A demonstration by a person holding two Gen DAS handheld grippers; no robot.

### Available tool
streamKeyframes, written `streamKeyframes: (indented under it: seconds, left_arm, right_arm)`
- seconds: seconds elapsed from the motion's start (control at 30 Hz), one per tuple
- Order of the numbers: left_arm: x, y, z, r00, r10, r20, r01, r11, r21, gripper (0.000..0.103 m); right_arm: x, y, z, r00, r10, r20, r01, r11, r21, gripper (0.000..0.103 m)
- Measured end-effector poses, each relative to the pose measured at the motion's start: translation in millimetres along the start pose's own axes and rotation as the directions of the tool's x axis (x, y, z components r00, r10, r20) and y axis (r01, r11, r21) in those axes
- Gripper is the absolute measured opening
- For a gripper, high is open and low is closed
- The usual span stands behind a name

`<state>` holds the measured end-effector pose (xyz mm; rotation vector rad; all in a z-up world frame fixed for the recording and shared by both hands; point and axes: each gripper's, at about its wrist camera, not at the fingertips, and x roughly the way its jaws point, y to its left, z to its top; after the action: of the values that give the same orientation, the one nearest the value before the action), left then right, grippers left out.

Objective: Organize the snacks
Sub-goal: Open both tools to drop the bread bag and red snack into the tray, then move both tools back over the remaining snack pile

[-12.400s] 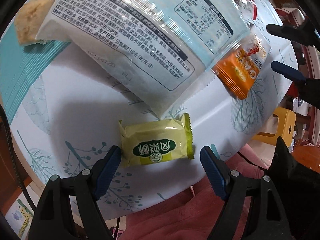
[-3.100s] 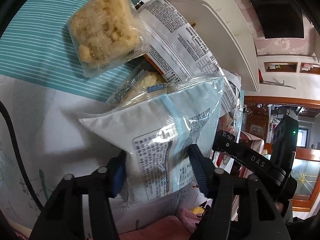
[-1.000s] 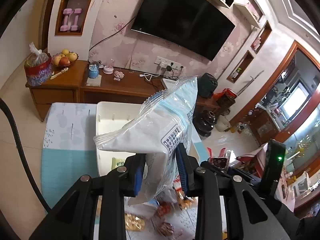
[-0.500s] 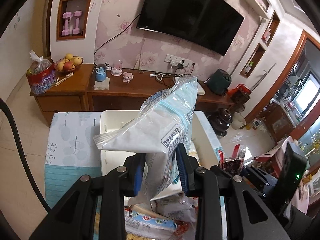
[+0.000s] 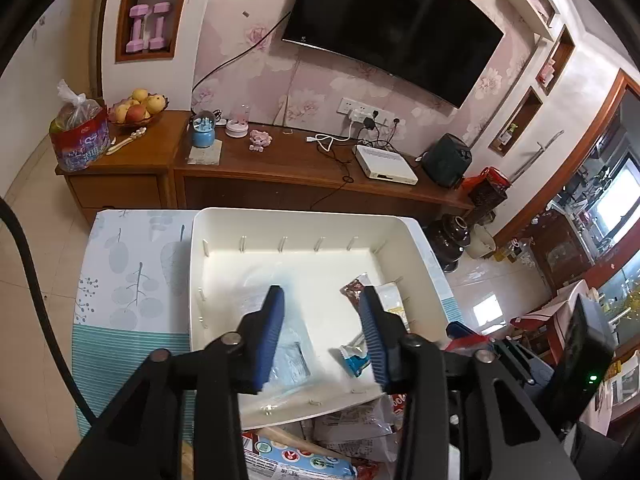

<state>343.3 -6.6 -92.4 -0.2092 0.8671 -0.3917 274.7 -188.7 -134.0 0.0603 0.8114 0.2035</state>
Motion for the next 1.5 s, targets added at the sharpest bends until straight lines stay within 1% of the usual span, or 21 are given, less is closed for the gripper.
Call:
streamKeyframes:
  seconds: [0.03,0.07,0.1,0.17,0.37,0.47,0.73,0.8,1.0,1.13,1.23,1.33,1.5]
  left_arm:
    - [-1,0,-1,1.0,0.002,0.001,-0.002,1.0,0.0,0.045]
    - [-2,-1,-1,1.0,0.003,0.0,-0.003,1.0,0.001,0.051]
    - [-4,-2,-2,1.0,0.006,0.001,-0.006,1.0,0.002,0.055]
    - [-9,-2,-3,1.0,0.014,0.003,-0.014,1.0,0.002,0.057]
    - [-30,0,-13,1.0,0.024,0.009,-0.023,1.0,-0.011,0.059]
    - [-47,-2,-20,0.999,0.031,0.02,-0.031,0.999,-0.011,0.066]
    - [-96,-10,-44,0.998,0.033,0.05,-0.034,0.999,0.007,0.072]
    - [-105,-12,-51,0.998,0.034,0.046,-0.035,0.999,0.009,0.076]
    - [-135,-21,-79,0.999,0.038,0.036,-0.039,0.999,0.026,0.077]
    - [-151,-27,-99,0.999,0.046,0.027,-0.047,0.998,0.043,0.077]
    - [-160,-30,-115,0.999,0.026,0.019,-0.027,0.998,0.049,0.077]
    - [-165,-33,-132,1.0,-0.011,-0.004,0.011,0.999,0.039,0.077]
    - [-165,-41,-156,0.999,-0.012,-0.047,0.013,0.999,0.035,0.077]
  right_arm:
    - [1,0,0,1.0,-0.002,-0.004,0.002,1.0,0.003,0.067]
    - [2,0,0,1.0,-0.008,-0.012,0.009,1.0,0.007,0.069]
    - [2,0,-1,1.0,-0.013,-0.016,0.013,1.0,0.01,0.069]
    - [0,0,-2,1.0,-0.013,-0.014,0.013,1.0,0.014,0.07]
    - [-19,2,-6,1.0,-0.01,0.013,0.01,1.0,0.024,0.07]
    - [-33,3,-10,0.999,-0.012,0.03,0.011,0.999,0.03,0.07]
    - [-79,6,-27,0.996,-0.027,0.087,0.023,0.999,0.047,0.07]
    - [-90,8,-32,0.995,-0.03,0.1,0.025,0.998,0.052,0.07]
    - [-121,15,-55,0.991,-0.013,0.136,0.002,0.997,0.077,0.07]
    - [-135,19,-73,0.991,-0.013,0.137,0.0,0.996,0.089,0.069]
    - [-145,21,-89,0.992,-0.01,0.129,-0.003,0.995,0.102,0.069]
    - [-154,24,-103,0.993,-0.003,0.122,-0.01,0.994,0.106,0.069]
    - [-167,26,-125,0.995,-0.009,0.1,-0.002,0.994,0.109,0.069]
